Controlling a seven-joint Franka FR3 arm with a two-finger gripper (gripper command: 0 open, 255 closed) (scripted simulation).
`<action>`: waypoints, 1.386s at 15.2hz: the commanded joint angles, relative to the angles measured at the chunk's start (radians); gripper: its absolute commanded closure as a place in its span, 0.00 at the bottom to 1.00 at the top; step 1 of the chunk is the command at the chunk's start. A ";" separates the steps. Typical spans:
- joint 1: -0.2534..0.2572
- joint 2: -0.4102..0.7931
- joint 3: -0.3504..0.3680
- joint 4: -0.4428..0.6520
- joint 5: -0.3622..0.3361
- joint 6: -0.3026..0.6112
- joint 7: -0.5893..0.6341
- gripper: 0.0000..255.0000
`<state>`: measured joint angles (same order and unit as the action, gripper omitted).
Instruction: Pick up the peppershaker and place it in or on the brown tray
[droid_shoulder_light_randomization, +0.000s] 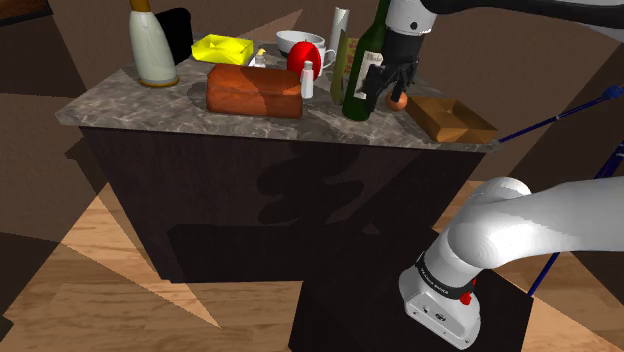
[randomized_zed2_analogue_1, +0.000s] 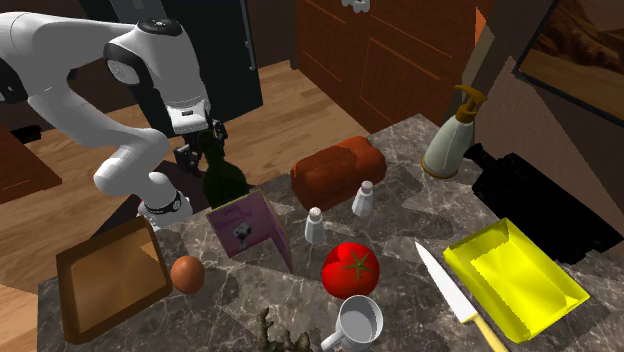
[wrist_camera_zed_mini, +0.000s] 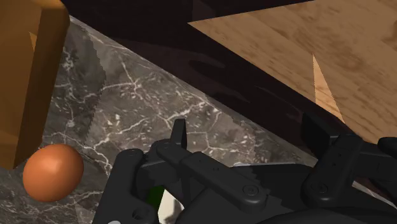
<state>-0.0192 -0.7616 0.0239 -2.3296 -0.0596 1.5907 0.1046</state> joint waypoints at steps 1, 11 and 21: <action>0.000 0.000 0.000 0.000 0.000 0.000 0.000 0.00; -0.014 0.407 -0.018 0.320 -0.025 0.085 -0.030 0.00; -0.022 0.828 -0.027 0.792 -0.037 0.030 -0.063 0.00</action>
<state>-0.0422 0.0211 -0.0039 -1.5980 -0.0961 1.6358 0.0429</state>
